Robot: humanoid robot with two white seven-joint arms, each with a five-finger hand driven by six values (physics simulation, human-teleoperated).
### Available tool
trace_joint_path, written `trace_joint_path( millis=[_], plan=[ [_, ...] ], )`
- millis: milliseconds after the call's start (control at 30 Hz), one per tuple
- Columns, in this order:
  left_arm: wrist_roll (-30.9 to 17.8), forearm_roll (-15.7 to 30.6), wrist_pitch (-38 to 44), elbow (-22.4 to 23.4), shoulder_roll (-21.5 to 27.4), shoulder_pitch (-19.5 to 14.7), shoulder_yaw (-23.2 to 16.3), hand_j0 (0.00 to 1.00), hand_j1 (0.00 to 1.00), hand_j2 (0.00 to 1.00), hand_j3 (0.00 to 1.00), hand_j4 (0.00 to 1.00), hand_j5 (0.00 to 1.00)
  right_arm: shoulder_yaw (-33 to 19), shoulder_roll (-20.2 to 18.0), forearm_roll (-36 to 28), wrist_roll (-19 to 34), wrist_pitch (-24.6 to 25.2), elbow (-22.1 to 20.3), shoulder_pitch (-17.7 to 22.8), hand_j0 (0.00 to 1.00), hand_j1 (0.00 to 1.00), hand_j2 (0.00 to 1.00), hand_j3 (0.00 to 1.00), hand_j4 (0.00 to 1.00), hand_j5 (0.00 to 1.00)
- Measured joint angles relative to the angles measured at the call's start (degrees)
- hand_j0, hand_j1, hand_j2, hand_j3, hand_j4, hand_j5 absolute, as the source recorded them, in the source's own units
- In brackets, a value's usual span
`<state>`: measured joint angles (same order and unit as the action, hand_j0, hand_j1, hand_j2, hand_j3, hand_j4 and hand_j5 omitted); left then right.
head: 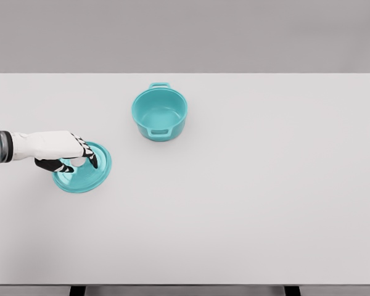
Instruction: Cover the pot with left arm
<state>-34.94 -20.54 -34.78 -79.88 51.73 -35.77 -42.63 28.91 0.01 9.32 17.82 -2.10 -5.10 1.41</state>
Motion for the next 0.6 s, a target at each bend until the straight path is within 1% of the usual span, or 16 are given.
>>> trace_joint_path(
  millis=[33,233,400,600],
  plan=[
    [0.00,0.01,-0.02,0.00,0.00,0.00,-0.02,0.55,0.55,0.55,0.55,0.55,0.55,0.00,0.00,0.00,0.00,0.00,0.00,0.00,1.00,1.00,1.00,1.00,1.00,1.00],
    [0.02,-0.03,-0.18,-0.03,0.00,0.09,-0.06,0.50,0.50,0.50,0.50,0.50,0.50,0.00,0.00,0.01,0.00,0.00,0.00,0.00,1.00,1.00,1.00,1.00,1.00,1.00],
    [-0.04,-0.08,-0.27,-0.08,0.04,0.00,-0.10,0.41,0.41,0.41,0.41,0.41,0.41,0.00,0.00,0.01,0.00,0.00,0.00,0.00,1.00,1.00,1.00,1.00,1.00,1.00],
    [-0.06,0.06,-0.34,-0.30,0.34,-0.79,-0.12,0.40,0.40,0.40,0.40,0.40,0.40,0.00,0.00,0.01,0.00,0.00,0.00,0.00,1.00,1.00,1.00,1.00,1.00,1.00]
  ],
)
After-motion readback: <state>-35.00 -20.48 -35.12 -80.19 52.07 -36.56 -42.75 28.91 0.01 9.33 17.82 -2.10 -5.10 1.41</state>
